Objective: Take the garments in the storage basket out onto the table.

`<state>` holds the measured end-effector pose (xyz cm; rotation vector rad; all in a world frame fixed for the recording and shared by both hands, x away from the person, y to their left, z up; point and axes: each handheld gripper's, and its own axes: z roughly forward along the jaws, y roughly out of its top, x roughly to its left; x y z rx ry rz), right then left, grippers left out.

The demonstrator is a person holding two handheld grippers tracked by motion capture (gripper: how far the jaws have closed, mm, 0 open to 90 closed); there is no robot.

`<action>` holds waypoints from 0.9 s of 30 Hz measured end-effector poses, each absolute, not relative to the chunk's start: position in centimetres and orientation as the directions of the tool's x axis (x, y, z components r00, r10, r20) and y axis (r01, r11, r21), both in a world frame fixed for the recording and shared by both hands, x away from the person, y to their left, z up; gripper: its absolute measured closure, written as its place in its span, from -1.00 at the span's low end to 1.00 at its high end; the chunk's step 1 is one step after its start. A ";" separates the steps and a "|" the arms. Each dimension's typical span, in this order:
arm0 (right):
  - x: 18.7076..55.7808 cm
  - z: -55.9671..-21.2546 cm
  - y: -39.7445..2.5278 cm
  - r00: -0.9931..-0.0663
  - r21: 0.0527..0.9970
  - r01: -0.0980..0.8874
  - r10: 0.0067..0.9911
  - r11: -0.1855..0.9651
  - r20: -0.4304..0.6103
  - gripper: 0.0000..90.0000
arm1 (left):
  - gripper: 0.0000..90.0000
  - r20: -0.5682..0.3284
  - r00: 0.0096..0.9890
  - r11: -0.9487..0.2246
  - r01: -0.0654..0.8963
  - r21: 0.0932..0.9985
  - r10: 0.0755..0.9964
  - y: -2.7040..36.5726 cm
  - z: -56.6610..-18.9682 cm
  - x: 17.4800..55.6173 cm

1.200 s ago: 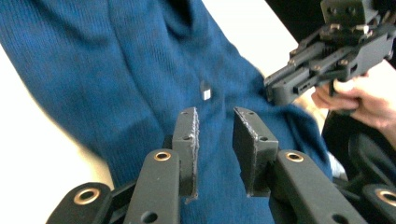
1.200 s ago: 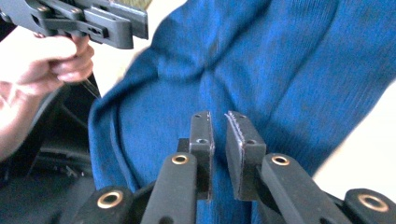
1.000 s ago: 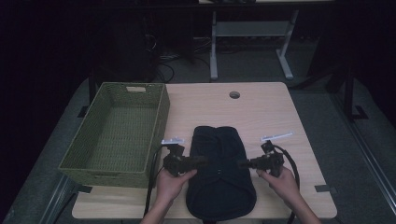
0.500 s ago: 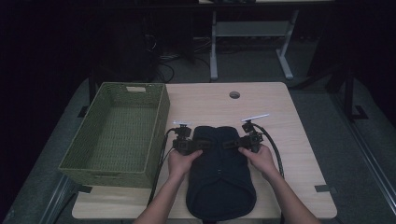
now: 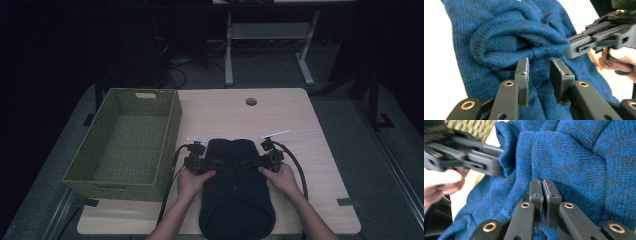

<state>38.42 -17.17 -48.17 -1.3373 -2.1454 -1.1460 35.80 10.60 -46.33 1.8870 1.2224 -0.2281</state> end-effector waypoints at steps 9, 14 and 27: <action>38.4 -45.8 -18.0 -0.510 0.511 0.843 0.551 0.169 0.660 0.80 | 0.52 -0.557 0.539 -0.068 0.755 0.652 0.632 11.8 -43.5 36.7; 40.5 -46.3 -17.6 -0.463 0.507 0.857 0.571 0.094 0.678 0.77 | 0.45 -0.547 0.475 -0.039 0.779 0.626 0.689 11.7 -45.2 38.9; 40.8 -48.0 -18.0 -0.442 0.447 0.879 0.638 0.167 0.630 0.91 | 0.50 -0.568 0.446 -0.062 0.820 0.568 0.692 11.1 -47.0 39.2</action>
